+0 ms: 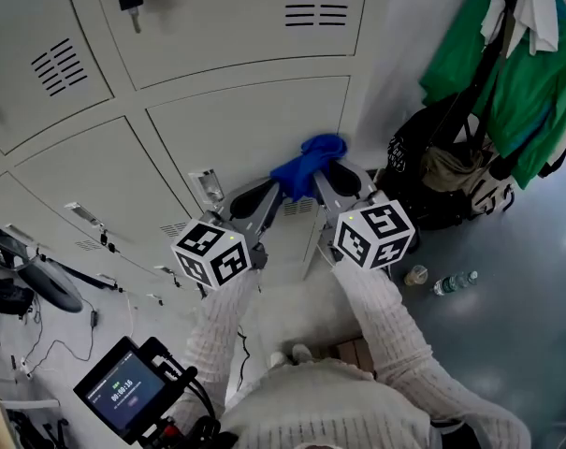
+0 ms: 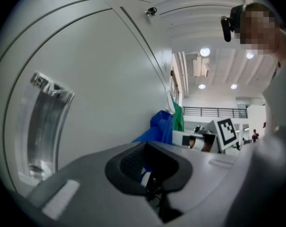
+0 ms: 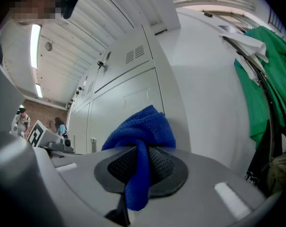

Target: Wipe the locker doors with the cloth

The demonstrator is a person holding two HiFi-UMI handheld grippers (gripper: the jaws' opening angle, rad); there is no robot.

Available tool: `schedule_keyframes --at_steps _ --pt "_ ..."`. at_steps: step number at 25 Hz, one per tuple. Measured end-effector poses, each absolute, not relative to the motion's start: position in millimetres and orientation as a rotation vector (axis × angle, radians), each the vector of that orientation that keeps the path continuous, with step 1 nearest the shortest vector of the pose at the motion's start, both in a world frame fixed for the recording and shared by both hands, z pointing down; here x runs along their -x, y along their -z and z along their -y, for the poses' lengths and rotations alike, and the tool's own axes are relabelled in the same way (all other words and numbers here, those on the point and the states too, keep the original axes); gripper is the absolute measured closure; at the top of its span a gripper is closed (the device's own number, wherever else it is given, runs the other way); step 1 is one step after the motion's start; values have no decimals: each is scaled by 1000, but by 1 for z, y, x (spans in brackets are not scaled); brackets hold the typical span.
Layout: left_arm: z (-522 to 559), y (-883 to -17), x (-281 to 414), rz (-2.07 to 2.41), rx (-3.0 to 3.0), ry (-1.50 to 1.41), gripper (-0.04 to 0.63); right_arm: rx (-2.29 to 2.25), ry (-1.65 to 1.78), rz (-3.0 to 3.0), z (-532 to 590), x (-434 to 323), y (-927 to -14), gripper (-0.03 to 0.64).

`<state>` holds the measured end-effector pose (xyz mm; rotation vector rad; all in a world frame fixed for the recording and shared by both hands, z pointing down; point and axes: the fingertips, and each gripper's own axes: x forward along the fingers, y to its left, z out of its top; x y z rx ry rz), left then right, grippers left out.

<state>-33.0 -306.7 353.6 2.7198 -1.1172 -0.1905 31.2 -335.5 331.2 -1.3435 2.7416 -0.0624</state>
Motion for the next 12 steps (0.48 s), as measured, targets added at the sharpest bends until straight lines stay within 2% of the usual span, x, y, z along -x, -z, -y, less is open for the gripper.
schedule_keyframes --at_steps 12 --pt "298 -434 25 1020 -2567 115 589 1377 362 -2869 336 -26 -435 566"
